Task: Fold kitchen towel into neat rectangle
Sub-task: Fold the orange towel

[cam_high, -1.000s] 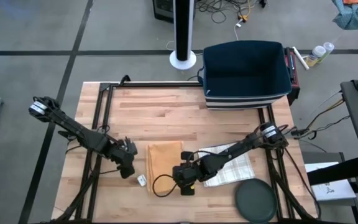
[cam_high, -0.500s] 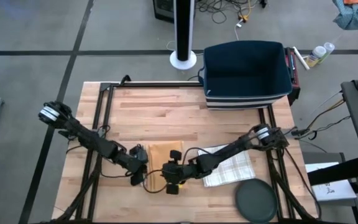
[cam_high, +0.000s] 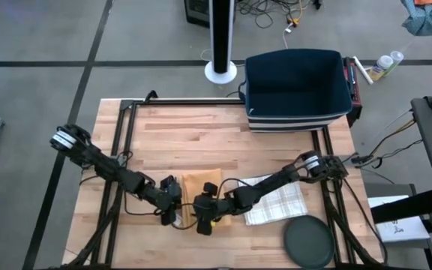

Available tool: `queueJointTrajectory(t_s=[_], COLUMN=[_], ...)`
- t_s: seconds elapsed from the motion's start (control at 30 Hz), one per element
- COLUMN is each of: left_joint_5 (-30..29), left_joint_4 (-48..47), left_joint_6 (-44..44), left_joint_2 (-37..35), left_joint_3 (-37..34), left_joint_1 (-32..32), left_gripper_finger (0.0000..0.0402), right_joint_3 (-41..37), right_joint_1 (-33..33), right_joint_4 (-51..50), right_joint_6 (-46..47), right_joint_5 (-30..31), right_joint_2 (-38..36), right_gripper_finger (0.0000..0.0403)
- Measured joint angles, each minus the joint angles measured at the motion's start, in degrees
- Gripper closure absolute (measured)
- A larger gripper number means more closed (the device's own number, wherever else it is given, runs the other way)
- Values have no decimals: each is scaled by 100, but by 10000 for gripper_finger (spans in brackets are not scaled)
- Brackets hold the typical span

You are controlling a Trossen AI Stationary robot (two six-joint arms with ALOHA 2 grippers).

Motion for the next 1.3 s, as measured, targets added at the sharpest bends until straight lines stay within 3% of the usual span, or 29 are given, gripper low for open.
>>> queueJointTrajectory(t_s=[0.23,0.43,0.6,0.87,1.3], left_joint_5=[-130,-157,-164,-202,-301], left_joint_4=[233,268,310,368,384], left_joint_6=[37,24,24,22,19], left_joint_2=[170,191,196,196,196], left_joint_3=[13,17,15,13,13], left_joint_1=[0,2,2,2,2], left_gripper_finger=[316,316,316,316,316], right_joint_3=[-43,-20,-25,4,523], right_joint_1=[7,-36,-38,-73,-62], right_joint_4=[-122,-240,-373,-397,-378], right_joint_6=[43,43,62,-72,-518], right_joint_5=[-14,-53,38,96,-211], right_joint_2=[63,142,146,146,111], right_gripper_finger=[212,247,292,396,401])
